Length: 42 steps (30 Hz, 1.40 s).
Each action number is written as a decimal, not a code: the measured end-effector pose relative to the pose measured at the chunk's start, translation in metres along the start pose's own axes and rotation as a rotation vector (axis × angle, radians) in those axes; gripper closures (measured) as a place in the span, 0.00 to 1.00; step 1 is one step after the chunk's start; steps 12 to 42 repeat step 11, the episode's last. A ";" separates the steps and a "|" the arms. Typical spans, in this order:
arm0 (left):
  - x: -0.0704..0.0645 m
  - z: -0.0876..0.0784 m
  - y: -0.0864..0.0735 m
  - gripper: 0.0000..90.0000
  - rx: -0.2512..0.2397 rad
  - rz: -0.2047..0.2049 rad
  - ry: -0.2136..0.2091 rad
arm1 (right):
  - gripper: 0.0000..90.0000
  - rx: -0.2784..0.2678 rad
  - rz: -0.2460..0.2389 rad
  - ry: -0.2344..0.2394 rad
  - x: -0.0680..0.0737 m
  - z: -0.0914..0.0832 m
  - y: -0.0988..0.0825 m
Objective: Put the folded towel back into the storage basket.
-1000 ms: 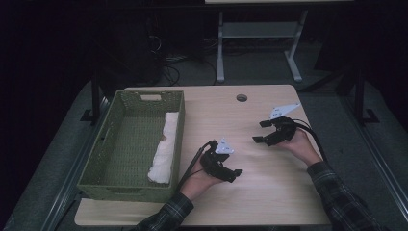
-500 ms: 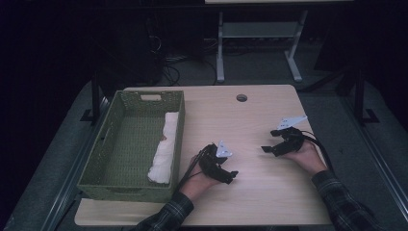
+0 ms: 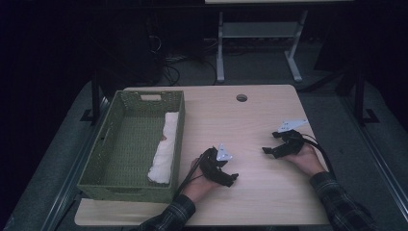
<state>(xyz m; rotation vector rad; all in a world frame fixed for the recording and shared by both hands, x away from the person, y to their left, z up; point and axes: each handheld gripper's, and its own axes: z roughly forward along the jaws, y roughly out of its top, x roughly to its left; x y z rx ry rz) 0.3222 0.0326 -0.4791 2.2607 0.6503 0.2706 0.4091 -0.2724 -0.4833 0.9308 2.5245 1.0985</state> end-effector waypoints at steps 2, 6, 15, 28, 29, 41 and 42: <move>0.000 0.000 0.000 0.14 0.001 0.002 -0.003 | 0.14 0.000 0.000 0.000 0.000 0.000 0.000; 0.000 -0.001 0.000 0.14 0.005 0.008 -0.005 | 0.14 0.000 0.001 0.000 0.000 0.000 0.000; 0.000 -0.001 0.000 0.14 0.005 0.008 -0.005 | 0.14 0.001 0.001 0.001 0.000 0.000 0.000; 0.000 -0.001 0.000 0.14 0.005 0.008 -0.005 | 0.14 0.001 0.001 0.001 0.000 0.000 0.000; 0.000 -0.001 0.000 0.14 0.005 0.008 -0.005 | 0.14 0.001 0.001 0.001 0.000 0.000 0.000; 0.000 -0.001 0.000 0.14 0.005 0.008 -0.005 | 0.14 0.001 0.001 0.001 0.000 0.000 0.000; 0.000 -0.001 0.000 0.14 0.005 0.008 -0.005 | 0.14 0.001 0.001 0.001 0.000 0.000 0.000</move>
